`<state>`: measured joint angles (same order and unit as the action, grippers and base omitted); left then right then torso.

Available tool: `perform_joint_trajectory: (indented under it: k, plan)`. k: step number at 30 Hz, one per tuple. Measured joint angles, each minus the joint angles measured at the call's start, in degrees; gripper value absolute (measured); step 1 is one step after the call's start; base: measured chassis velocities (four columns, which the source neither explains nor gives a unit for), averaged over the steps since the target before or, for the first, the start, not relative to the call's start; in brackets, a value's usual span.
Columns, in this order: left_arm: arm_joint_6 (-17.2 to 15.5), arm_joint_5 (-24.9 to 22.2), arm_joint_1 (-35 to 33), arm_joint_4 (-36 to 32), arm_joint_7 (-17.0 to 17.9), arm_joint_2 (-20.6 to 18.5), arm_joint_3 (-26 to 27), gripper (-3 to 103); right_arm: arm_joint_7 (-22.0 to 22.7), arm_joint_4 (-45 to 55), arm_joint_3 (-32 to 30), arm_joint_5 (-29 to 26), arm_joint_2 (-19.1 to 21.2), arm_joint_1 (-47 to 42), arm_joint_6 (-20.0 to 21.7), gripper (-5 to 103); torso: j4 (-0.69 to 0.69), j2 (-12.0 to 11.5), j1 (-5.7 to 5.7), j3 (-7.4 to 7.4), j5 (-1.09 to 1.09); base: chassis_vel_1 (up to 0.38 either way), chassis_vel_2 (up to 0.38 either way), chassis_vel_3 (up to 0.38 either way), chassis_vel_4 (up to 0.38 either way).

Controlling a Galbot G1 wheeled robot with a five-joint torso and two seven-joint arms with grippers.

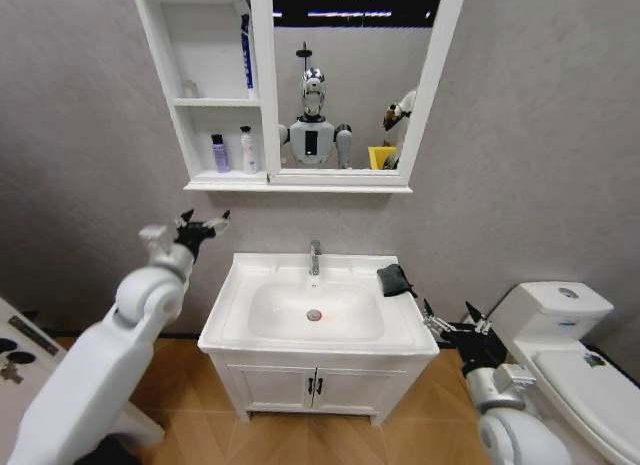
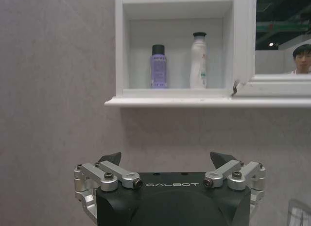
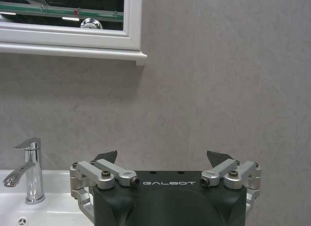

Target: Move facial cleanser and shampoo from washbasin to cabinet, then wipe washbasin with towel.

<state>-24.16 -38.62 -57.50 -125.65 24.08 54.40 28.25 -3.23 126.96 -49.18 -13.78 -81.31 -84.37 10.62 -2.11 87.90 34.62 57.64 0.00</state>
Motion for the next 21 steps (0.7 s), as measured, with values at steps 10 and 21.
perform_joint_trajectory:
  k: [10, 21]
  plan:
    - [9.24, 22.77, -31.63, -10.73, -12.26, 15.91, 10.53, 100, -1.38, 0.43, 0.56, -0.03, -0.72, -1.42, -0.82, 100, -0.04, 0.00, -0.02, 0.00, 0.01, 0.000, 0.000, 0.000, 0.000]
    - [10.82, 26.52, -32.28, -8.02, -13.20, 19.95, 10.64, 100, -2.45, 2.71, -0.17, -1.51, -1.18, -4.81, -1.46, 100, -0.02, -0.01, 0.00, 0.01, 0.01, 0.000, 0.000, 0.000, 0.000]
